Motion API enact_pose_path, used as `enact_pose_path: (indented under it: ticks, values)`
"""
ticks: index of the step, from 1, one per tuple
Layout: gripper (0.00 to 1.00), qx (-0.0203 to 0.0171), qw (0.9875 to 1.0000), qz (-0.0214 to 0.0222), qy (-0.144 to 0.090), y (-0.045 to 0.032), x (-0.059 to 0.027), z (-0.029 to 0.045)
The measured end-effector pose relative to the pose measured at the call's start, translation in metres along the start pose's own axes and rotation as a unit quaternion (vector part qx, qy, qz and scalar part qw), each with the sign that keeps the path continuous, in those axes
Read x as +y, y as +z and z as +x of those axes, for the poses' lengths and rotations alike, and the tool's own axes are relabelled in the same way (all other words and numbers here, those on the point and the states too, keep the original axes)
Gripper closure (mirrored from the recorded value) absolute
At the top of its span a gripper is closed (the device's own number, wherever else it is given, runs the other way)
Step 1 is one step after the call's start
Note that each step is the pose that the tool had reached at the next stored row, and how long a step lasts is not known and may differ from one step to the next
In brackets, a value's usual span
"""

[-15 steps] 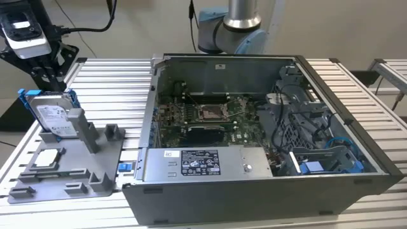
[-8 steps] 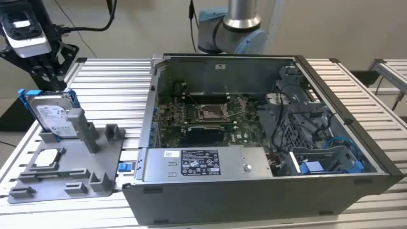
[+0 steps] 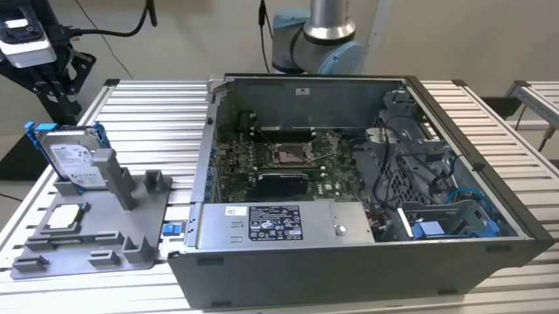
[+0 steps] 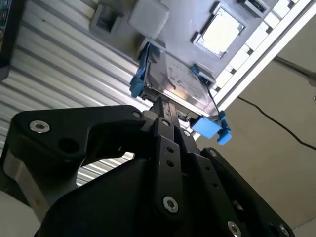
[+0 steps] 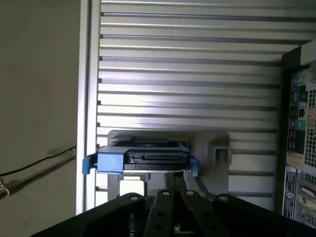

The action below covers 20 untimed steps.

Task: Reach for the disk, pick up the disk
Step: 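Reach for the disk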

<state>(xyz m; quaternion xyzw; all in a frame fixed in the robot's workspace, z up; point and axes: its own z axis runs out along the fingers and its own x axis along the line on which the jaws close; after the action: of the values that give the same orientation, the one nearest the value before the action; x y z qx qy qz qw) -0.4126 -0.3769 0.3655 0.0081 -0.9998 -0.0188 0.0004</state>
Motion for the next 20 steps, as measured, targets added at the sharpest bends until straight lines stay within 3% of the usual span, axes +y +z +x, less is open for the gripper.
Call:
enact_pose_path:
  ticks: [4,14,20]
  values:
    - [1.0,0.0,1.0,0.0,0.0,0.0002,0.0053,0.0184]
    - [1.0,-0.0001,1.0,0.0,0.0,0.0007,0.0062,0.0613]
    - [1.0,0.0,1.0,0.0,0.0,0.0007,0.0061,0.0641]
